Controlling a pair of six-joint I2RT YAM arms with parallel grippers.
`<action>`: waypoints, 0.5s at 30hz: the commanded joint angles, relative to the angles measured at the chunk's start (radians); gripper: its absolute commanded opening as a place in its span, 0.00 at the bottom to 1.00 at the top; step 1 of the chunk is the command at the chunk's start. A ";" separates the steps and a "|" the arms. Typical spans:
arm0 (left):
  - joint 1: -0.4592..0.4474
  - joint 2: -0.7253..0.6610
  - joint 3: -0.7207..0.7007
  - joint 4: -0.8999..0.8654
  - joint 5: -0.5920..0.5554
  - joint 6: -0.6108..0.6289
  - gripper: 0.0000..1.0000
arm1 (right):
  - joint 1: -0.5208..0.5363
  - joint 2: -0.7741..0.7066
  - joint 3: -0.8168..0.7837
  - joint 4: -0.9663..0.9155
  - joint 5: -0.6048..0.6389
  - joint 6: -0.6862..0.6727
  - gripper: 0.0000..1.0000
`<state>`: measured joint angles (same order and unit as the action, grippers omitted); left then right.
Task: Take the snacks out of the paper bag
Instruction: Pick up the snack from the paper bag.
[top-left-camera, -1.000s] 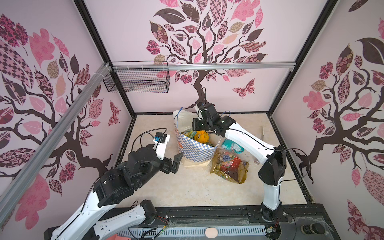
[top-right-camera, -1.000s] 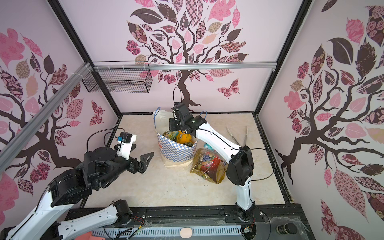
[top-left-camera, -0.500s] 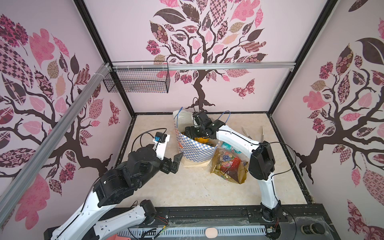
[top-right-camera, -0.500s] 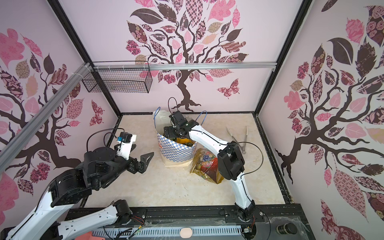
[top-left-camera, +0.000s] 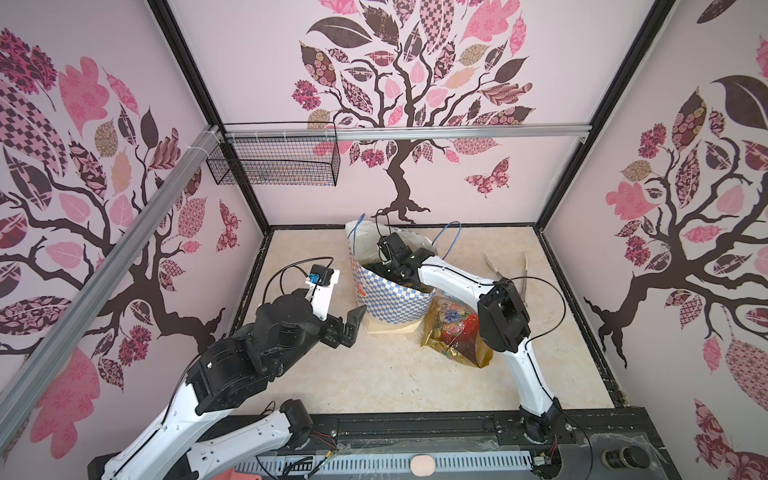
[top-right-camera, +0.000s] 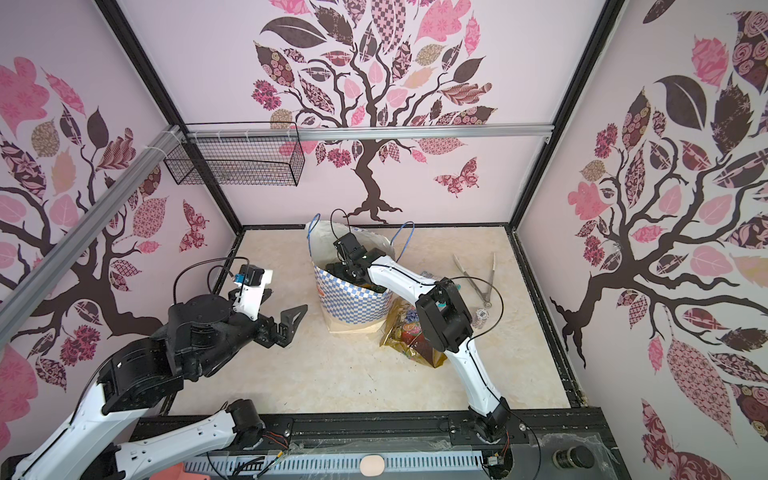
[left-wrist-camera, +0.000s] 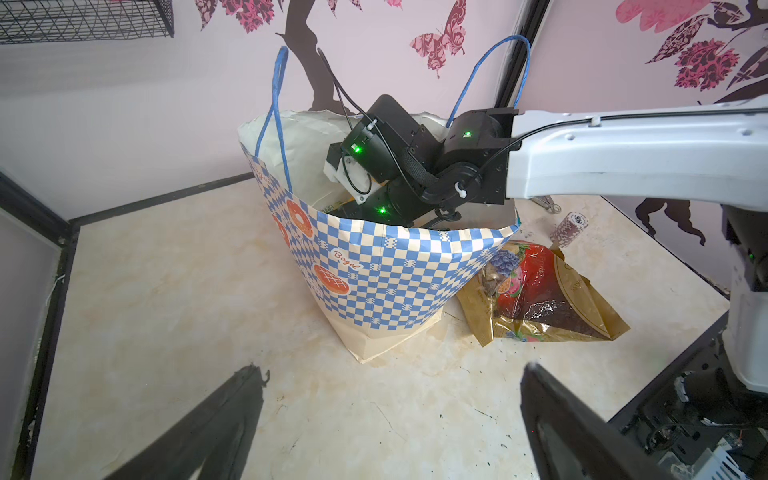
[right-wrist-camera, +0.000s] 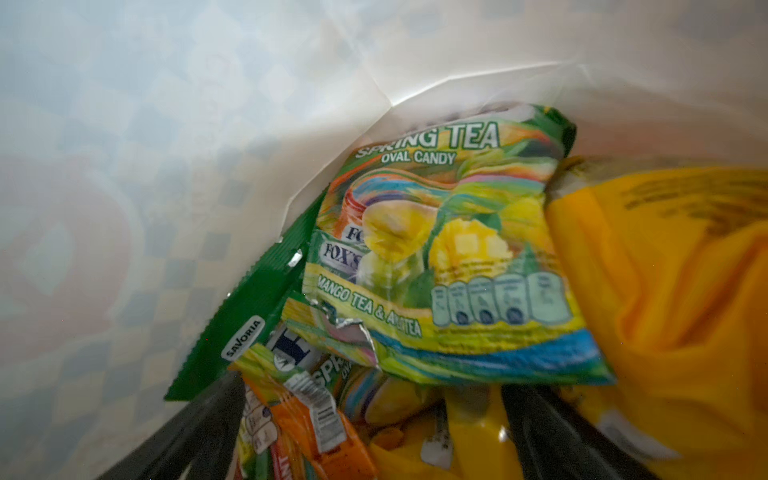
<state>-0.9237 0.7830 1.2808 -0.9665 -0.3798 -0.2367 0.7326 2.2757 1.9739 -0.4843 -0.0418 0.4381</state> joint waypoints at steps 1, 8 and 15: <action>-0.001 -0.009 -0.023 0.005 -0.006 -0.006 0.98 | -0.001 0.101 0.009 -0.047 0.007 0.011 1.00; -0.001 -0.002 -0.021 0.008 -0.002 -0.006 0.98 | -0.001 0.169 -0.009 -0.054 -0.025 0.017 0.99; -0.001 0.001 -0.024 0.010 -0.002 -0.004 0.98 | -0.001 0.221 -0.010 -0.073 -0.056 0.010 0.82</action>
<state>-0.9237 0.7849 1.2793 -0.9665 -0.3801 -0.2367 0.7391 2.3814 2.0048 -0.3988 -0.0872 0.4397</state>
